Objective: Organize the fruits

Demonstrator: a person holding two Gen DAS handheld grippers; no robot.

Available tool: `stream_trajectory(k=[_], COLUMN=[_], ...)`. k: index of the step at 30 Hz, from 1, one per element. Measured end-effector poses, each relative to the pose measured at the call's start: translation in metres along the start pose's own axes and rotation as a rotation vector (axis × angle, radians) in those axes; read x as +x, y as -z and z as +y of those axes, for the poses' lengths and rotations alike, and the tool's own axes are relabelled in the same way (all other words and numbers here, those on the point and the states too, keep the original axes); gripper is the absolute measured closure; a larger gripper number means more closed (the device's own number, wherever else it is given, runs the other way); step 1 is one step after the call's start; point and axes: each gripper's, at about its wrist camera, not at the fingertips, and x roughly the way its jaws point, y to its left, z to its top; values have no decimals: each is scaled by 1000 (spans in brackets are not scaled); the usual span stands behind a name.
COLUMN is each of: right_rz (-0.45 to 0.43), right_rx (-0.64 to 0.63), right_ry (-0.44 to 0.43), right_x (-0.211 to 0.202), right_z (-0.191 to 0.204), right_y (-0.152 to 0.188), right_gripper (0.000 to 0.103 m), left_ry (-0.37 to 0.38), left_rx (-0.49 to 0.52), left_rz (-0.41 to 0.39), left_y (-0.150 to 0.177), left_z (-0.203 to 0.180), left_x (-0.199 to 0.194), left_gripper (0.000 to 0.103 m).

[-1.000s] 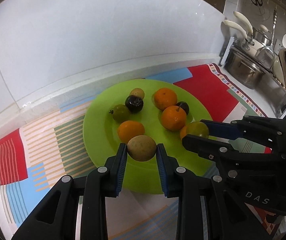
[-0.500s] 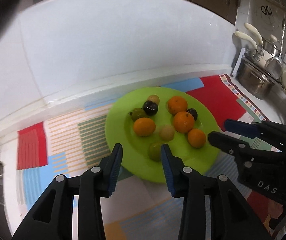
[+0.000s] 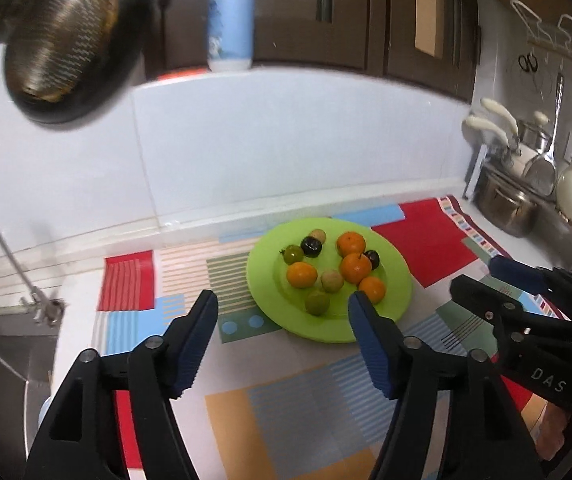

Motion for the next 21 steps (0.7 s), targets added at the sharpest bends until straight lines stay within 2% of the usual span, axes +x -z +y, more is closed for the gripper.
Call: stream_trajectory(k=[3, 7, 11, 13, 21], right_rz=[-36, -72, -110, -124, -156], right_rx=[3, 6, -17, -23, -45], right_ry=[7, 16, 24, 26, 10], right_x=[-20, -45, -70, -79, -119], right_z=[1, 1, 2, 1, -8], right_y=[2, 7, 16, 19, 37], right_gripper=[44, 35, 32, 28, 27], left_ry=[-23, -62, -107, -116, -154], left_rx=[-17, -27, -43, -53, -67], left_rz=[-24, -72, -109, -120, -151], left_y=[4, 13, 22, 27, 47], left_z=[0, -6, -12, -16, -35], left_x=[-19, -49, -74, -86, -129], left_gripper=[28, 16, 12, 9, 8])
